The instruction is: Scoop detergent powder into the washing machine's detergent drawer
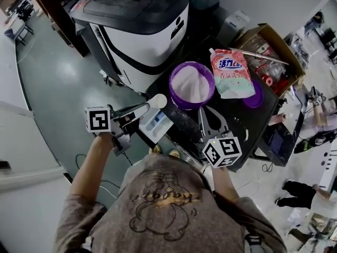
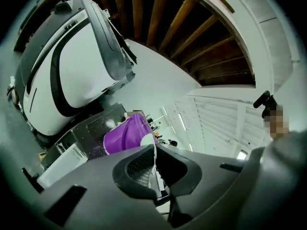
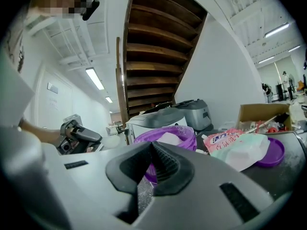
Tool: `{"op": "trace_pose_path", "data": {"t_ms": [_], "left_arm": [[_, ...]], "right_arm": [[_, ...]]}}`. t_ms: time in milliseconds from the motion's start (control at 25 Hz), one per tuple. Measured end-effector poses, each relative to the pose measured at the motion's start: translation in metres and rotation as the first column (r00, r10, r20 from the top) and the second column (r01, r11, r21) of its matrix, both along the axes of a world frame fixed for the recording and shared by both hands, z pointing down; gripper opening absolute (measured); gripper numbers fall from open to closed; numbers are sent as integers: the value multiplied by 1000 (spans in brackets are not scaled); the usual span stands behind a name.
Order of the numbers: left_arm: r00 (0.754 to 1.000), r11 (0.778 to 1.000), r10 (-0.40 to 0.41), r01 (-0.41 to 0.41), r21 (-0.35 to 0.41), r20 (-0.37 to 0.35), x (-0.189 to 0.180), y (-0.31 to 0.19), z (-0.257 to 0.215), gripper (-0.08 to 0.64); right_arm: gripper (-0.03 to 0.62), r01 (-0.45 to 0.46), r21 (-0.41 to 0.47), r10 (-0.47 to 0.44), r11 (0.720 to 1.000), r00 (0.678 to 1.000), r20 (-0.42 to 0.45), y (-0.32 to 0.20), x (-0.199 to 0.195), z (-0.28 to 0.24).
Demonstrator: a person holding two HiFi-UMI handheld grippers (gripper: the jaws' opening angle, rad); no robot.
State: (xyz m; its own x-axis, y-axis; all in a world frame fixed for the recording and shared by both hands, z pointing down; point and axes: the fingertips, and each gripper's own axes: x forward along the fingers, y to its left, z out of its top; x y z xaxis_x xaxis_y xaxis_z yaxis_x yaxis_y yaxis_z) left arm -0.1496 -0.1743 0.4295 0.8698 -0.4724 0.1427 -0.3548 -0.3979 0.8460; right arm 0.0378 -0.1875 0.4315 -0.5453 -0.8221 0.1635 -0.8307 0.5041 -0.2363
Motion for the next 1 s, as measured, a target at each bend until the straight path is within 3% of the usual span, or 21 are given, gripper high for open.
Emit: {"op": "trace_pose_path", "data": {"t_ms": [240, 520, 720, 1000], "left_arm": [[1000, 1000, -13, 13, -2, 18, -3, 11, 22, 25], [995, 999, -44, 46, -23, 92, -4, 21, 61, 25], [984, 999, -13, 21, -47, 179, -1, 33, 93, 25], [947, 999, 33, -18, -49, 321, 4, 46, 126, 25]], "right_arm": [[3, -10, -11, 10, 1000, 1000, 5, 6, 0, 5], [3, -9, -27, 10, 1000, 1000, 8, 11, -1, 11], [3, -12, -31, 13, 999, 1000, 7, 11, -3, 10], [3, -21, -36, 21, 999, 1000, 7, 15, 1, 13]]}}
